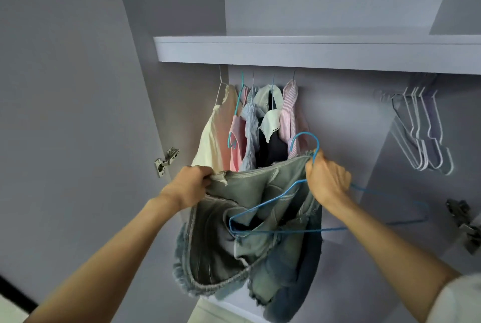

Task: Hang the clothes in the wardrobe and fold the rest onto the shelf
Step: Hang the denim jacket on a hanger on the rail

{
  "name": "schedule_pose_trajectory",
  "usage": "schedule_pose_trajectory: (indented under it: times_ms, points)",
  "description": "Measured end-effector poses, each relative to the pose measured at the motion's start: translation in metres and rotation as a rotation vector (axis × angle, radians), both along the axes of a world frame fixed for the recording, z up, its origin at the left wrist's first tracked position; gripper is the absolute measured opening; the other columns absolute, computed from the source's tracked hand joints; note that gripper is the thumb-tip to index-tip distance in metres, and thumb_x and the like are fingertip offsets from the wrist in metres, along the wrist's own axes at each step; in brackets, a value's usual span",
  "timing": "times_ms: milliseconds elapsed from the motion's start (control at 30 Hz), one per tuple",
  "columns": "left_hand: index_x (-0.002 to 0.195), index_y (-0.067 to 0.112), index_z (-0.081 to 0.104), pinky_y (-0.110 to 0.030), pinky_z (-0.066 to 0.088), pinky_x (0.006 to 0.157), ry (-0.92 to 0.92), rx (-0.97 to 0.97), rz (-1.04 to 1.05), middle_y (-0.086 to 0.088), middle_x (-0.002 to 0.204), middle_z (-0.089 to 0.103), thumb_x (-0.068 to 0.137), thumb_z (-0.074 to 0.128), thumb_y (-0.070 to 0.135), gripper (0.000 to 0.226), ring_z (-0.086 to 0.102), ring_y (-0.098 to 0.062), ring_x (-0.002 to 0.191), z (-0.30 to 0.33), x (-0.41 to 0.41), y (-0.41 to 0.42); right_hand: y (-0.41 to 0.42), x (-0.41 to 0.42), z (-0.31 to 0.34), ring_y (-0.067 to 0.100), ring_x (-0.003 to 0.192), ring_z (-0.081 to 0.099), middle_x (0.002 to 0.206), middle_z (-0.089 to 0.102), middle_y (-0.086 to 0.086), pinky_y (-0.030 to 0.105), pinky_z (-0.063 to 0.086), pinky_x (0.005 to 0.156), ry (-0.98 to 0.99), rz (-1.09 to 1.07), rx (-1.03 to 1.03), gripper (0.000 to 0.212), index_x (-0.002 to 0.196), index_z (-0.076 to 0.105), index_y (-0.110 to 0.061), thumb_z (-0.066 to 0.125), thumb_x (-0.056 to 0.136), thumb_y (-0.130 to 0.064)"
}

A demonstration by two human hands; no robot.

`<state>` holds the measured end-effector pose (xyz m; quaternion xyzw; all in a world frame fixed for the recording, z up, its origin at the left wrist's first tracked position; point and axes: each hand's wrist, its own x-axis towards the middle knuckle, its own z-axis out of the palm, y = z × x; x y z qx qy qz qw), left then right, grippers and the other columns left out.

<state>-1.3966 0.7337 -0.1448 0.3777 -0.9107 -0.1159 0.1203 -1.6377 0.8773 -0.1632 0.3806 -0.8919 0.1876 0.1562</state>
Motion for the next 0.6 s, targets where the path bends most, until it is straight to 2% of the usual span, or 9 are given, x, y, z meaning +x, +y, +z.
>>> schedule_pose_trajectory:
  times_ms: [67,133,200,300,433,500,533,600]
  points:
    - [0.093,0.007,0.062,-0.025,0.030,0.066,0.128,0.006,-0.064,-0.009,0.083,0.061,0.091,0.046,0.003,0.017,0.043,-0.023,0.075,-0.002,-0.004,0.008,-0.005,-0.001,0.000,0.041,0.089,0.063,0.096,0.067,0.021,0.037,0.036,0.066,-0.018,-0.034,-0.017,0.025,0.114,0.046,-0.003,0.035,0.098,-0.019]
    - [0.095,0.008,0.064,-0.021,0.032,0.066,0.234,0.136,-0.145,0.000,0.075,0.058,0.087,0.048,-0.003,0.021,0.048,-0.017,0.070,-0.004,-0.009,0.017,-0.009,-0.002,0.000,0.043,0.093,0.063,0.104,0.064,0.021,0.040,0.043,0.071,-0.050,-0.052,-0.040,0.027,0.117,0.046,-0.002,0.037,0.099,-0.020]
    - [0.092,0.010,0.064,-0.022,0.040,0.068,0.257,0.324,-0.239,0.000,0.076,0.060,0.082,0.048,-0.011,0.028,0.053,-0.010,0.068,-0.005,-0.013,0.028,-0.012,0.000,-0.002,0.044,0.094,0.062,0.110,0.060,0.020,0.044,0.045,0.075,-0.067,-0.041,-0.056,0.029,0.118,0.048,-0.002,0.039,0.098,-0.021]
    - [0.088,0.012,0.062,-0.027,0.045,0.074,0.266,0.524,-0.318,0.000,0.078,0.061,0.081,0.046,-0.015,0.033,0.054,-0.014,0.074,-0.008,-0.017,0.042,-0.014,0.005,-0.007,0.044,0.090,0.062,0.111,0.057,0.018,0.045,0.045,0.071,-0.036,-0.005,-0.044,0.028,0.116,0.050,-0.002,0.040,0.098,-0.022]
    - [0.085,0.013,0.062,-0.023,0.041,0.067,0.365,0.678,-0.384,0.004,0.070,0.059,0.084,0.047,-0.015,0.032,0.051,-0.008,0.065,-0.006,-0.020,0.056,-0.008,0.000,-0.022,0.043,0.089,0.063,0.111,0.055,0.015,0.043,0.045,0.070,-0.006,-0.033,0.026,0.030,0.116,0.052,-0.004,0.036,0.100,-0.023]
    - [0.086,0.016,0.063,-0.019,0.038,0.064,0.411,0.704,-0.401,0.004,0.071,0.059,0.085,0.048,-0.013,0.032,0.050,-0.004,0.063,0.002,-0.020,0.057,-0.004,-0.006,-0.029,0.044,0.090,0.062,0.111,0.056,0.018,0.045,0.046,0.073,-0.057,-0.080,-0.035,0.032,0.112,0.054,-0.001,0.036,0.100,-0.025]
    - [0.087,0.017,0.063,-0.016,0.039,0.065,0.372,0.704,-0.440,0.007,0.072,0.060,0.086,0.051,-0.010,0.030,0.051,-0.001,0.064,0.005,-0.019,0.058,-0.003,-0.007,-0.031,0.046,0.092,0.061,0.111,0.057,0.021,0.046,0.045,0.075,-0.108,-0.106,-0.100,0.034,0.111,0.055,0.001,0.037,0.100,-0.026]
    - [0.091,0.025,0.064,-0.012,0.041,0.067,0.091,0.638,-0.570,0.014,0.077,0.062,0.089,0.060,0.007,0.018,0.054,0.004,0.069,0.008,-0.019,0.061,-0.003,-0.006,-0.030,0.047,0.093,0.060,0.108,0.061,0.025,0.046,0.045,0.076,-0.185,-0.106,-0.224,0.032,0.112,0.058,-0.001,0.040,0.099,-0.024]
